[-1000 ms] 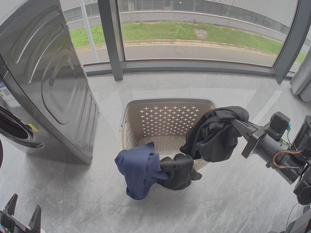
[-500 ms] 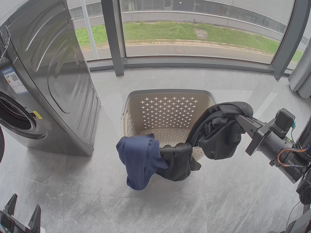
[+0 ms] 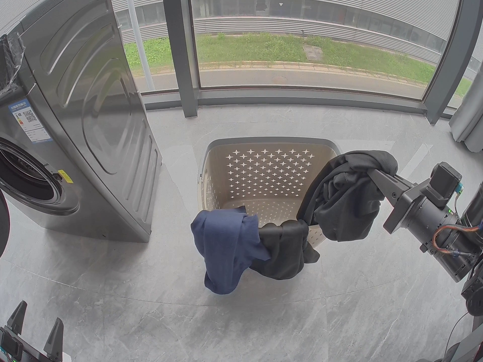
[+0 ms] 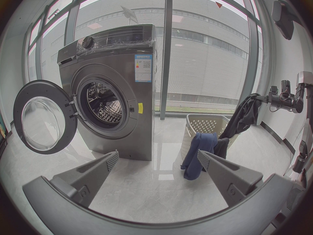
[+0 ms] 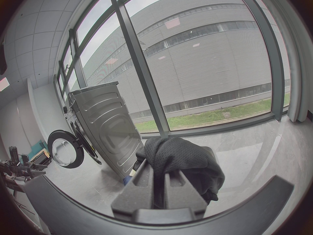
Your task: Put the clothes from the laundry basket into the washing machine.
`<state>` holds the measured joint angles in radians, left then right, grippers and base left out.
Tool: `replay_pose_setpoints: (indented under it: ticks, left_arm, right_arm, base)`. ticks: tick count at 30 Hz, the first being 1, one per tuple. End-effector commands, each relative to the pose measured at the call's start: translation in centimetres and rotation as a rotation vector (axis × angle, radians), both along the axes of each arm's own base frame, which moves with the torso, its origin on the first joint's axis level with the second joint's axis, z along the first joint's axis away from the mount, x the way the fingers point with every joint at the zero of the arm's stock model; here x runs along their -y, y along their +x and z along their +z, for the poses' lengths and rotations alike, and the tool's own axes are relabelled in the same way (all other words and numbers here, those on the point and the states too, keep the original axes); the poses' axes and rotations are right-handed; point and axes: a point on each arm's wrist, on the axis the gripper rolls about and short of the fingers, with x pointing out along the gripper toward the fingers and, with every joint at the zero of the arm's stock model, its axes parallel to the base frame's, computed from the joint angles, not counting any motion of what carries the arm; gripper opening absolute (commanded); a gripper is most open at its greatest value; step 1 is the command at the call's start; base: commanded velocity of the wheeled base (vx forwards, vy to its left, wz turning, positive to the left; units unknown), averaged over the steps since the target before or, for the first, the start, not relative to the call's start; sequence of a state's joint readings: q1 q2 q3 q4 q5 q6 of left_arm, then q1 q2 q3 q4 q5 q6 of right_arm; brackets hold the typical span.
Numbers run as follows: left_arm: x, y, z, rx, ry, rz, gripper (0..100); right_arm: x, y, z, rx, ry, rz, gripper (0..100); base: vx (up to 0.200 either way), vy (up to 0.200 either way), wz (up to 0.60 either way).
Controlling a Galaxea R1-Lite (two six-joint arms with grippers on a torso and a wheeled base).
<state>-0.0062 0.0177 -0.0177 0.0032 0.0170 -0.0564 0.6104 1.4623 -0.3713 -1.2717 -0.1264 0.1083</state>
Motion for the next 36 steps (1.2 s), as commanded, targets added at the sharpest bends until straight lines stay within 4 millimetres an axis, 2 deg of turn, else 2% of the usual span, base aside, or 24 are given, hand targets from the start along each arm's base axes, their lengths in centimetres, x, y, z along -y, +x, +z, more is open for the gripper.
replay_pose_setpoints:
  ticks: [1, 6, 31, 36]
  left_arm:
    - [0.0, -0.02, -0.49, 0.002, 0.0, 0.0, 100]
    - [0.0, -0.02, -0.49, 0.002, 0.0, 0.0, 100]
    - [0.0, -0.02, -0.49, 0.002, 0.0, 0.0, 100]
    - [0.0, -0.02, -0.49, 0.002, 0.0, 0.0, 100]
  right_arm:
    - [0.03, 0.02, 0.06, 0.002, 0.003, -0.002, 0]
    - [-0.5, 0.47, -0.01, 0.003, 0.008, 0.006, 0]
    - [-0.66, 0.64, 0.37, 0.016, 0.019, 0.01, 0]
    - [-0.65, 0.62, 0.33, 0.014, 0.019, 0.011, 0]
  base:
    - [0.0, 0.2, 0.0]
    - [0.0, 0.2, 0.0]
    - [0.0, 0.2, 0.0]
    - [0.0, 0.0, 0.0]
